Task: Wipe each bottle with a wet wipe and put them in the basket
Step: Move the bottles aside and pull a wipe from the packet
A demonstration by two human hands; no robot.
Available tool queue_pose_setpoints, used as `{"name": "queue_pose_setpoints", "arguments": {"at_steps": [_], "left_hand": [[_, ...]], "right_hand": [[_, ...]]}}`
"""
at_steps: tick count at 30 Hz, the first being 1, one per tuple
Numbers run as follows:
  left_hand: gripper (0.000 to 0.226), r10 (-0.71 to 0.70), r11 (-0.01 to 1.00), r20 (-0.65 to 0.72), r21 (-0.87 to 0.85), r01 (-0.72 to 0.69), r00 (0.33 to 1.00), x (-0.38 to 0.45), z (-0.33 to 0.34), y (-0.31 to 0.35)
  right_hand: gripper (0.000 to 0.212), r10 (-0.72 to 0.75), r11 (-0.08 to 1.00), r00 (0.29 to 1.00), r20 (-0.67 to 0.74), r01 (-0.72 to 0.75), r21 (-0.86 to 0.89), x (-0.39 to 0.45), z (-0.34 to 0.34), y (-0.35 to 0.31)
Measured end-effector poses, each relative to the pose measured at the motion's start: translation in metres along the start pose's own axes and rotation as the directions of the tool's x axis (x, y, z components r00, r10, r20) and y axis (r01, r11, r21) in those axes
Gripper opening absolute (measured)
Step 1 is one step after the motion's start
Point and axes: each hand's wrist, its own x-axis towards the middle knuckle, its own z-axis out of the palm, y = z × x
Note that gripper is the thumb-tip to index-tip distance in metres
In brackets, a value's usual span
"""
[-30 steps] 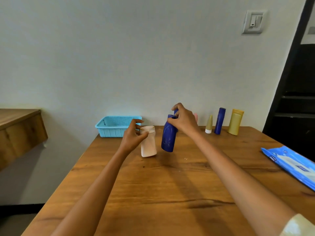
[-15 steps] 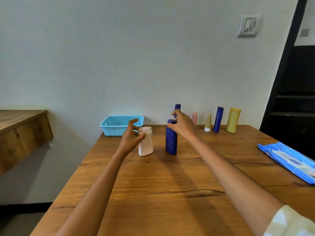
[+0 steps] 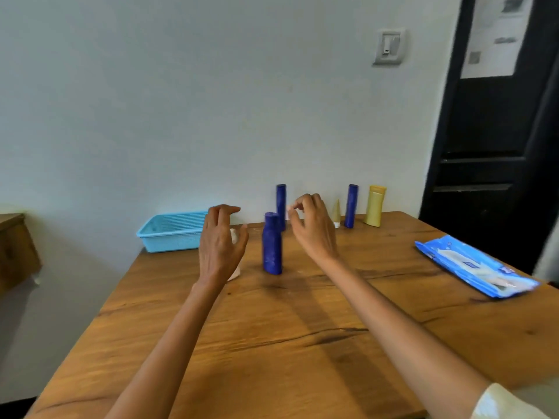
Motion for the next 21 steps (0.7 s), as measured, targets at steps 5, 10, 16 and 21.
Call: {"name": "queue_pose_setpoints", "arguments": {"at_steps": [5, 10, 16, 21], "left_hand": [[0.031, 0.317, 0.946, 0.086, -0.092, -0.310, 0.944, -0.011, 0.042, 0.085], [0.027, 0.496, 0.866, 0.401, -0.297, -0.404, 0.770, -0.033, 0.113, 0.186], [0.039, 0.393, 0.914, 0.670, -0.361, -0.186, 0.629, -0.047, 0.212, 0.257], [0.049, 0.304, 0.937, 0.753, -0.346, -0.042, 0.583, -0.050, 0.261, 0.274]], "right_hand": [[0.036, 0.042, 0.993, 0.994, -0.100, -0.052, -0.104, -0.031, -0.045, 0.041], [0.025, 0.277, 0.865, 0.961, 0.018, -0.241, -0.441, -0.044, -0.110, 0.143], [0.039, 0.677, 0.528, 0.735, -0.023, -0.508, -0.680, -0.047, -0.189, 0.240], [0.049, 0.775, 0.473, 0.630, 0.056, -0.519, -0.712, -0.056, -0.204, 0.273]]}}
